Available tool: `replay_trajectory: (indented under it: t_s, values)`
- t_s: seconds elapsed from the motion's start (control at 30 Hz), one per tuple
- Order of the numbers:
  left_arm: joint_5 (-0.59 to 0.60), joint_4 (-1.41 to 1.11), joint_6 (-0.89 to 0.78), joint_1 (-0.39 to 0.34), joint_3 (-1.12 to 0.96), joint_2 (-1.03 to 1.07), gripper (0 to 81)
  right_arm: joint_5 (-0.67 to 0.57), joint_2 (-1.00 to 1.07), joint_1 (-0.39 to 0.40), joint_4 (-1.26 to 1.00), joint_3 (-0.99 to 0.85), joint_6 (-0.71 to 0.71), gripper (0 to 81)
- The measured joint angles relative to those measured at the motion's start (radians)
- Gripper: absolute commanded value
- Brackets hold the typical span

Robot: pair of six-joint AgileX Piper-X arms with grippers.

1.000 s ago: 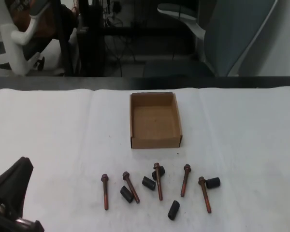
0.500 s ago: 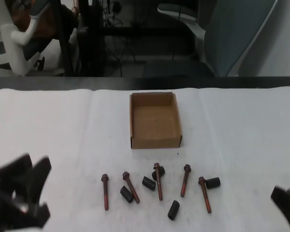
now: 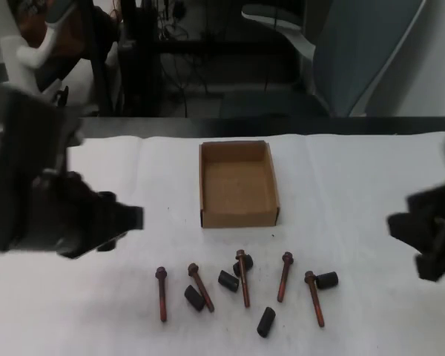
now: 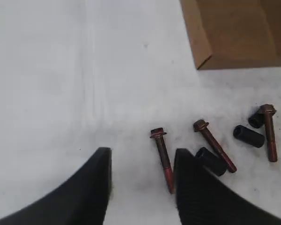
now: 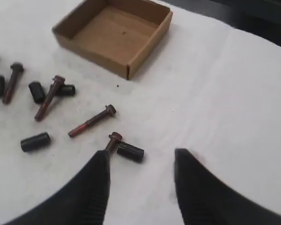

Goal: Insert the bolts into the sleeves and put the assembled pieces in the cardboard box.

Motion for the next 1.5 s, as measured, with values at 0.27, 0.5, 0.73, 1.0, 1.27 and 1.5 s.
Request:
replay_trajectory:
  t_s: [0.27,0.5,0.73,1.0,1.27,1.5]
  values:
    - [0.000,0.088,-0.081,-0.011,-0.135,0.324,38.9,0.000,0.403,0.029,0.023,-0.197,-0.325,42.3]
    - [0.020,0.043,-0.194,-0.083,-0.139,0.427,38.9,0.115,0.594,0.125,-0.005,-0.232,-0.519,42.3]
    - [0.009,-0.054,-0.274,-0.167,-0.140,0.436,38.9,0.209,0.702,0.177,-0.040,-0.232,-0.600,42.3]
    - [0.002,-0.080,-0.288,-0.148,-0.142,0.486,38.9,0.262,0.728,0.179,-0.048,-0.232,-0.650,42.3]
    - [0.034,-0.102,-0.313,-0.146,-0.142,0.555,38.9,0.275,0.731,0.198,0.001,-0.232,-0.655,42.3]
    - [0.033,-0.125,-0.324,-0.146,-0.142,0.555,38.9,0.262,0.749,0.232,-0.012,-0.232,-0.657,42.3]
